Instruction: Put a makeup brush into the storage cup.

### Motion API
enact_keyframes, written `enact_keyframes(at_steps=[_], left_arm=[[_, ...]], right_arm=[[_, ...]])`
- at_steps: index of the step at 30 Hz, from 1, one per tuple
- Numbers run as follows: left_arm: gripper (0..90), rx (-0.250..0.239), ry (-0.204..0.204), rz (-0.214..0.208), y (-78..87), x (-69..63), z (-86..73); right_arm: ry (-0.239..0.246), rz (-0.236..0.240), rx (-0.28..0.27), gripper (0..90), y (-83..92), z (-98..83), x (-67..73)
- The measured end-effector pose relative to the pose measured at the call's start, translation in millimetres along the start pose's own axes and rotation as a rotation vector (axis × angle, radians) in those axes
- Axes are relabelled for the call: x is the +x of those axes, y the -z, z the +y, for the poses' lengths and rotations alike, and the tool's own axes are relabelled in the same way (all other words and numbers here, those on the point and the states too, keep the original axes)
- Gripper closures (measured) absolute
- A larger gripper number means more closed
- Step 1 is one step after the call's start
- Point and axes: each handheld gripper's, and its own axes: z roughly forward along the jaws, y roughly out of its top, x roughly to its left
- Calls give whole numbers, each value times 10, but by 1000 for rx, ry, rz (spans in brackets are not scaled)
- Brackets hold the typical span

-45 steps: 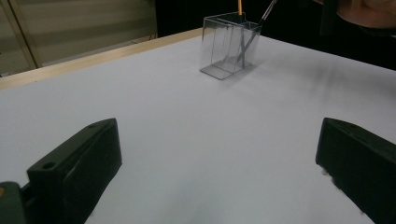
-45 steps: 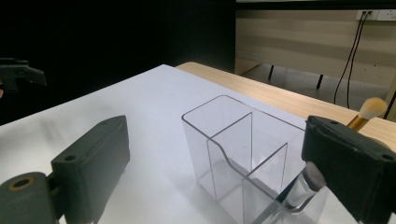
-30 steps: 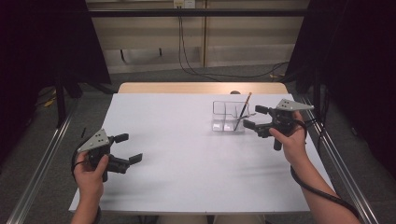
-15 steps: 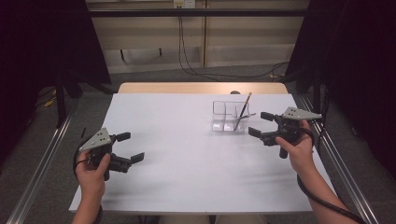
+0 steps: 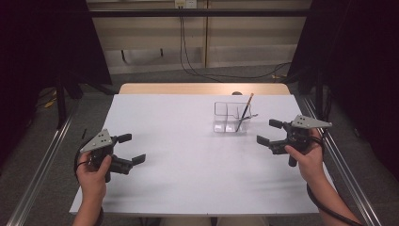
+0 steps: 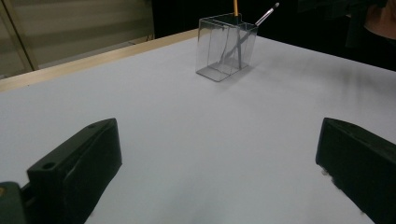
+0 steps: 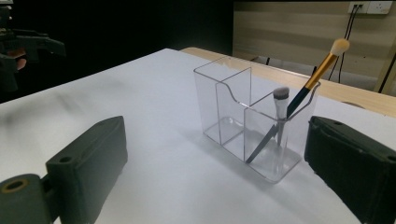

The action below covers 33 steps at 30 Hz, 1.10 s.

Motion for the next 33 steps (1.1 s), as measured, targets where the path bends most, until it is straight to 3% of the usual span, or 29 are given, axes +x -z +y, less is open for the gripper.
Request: enact_keyframes(at_steps=[23, 33], left_arm=[[3, -1, -2, 1, 6, 4, 3], [3, 4, -4, 4, 8, 10, -2]], right_arm=[[-6, -19, 40, 55, 235, -276, 20], [16, -14, 58, 54, 283, -341, 58]])
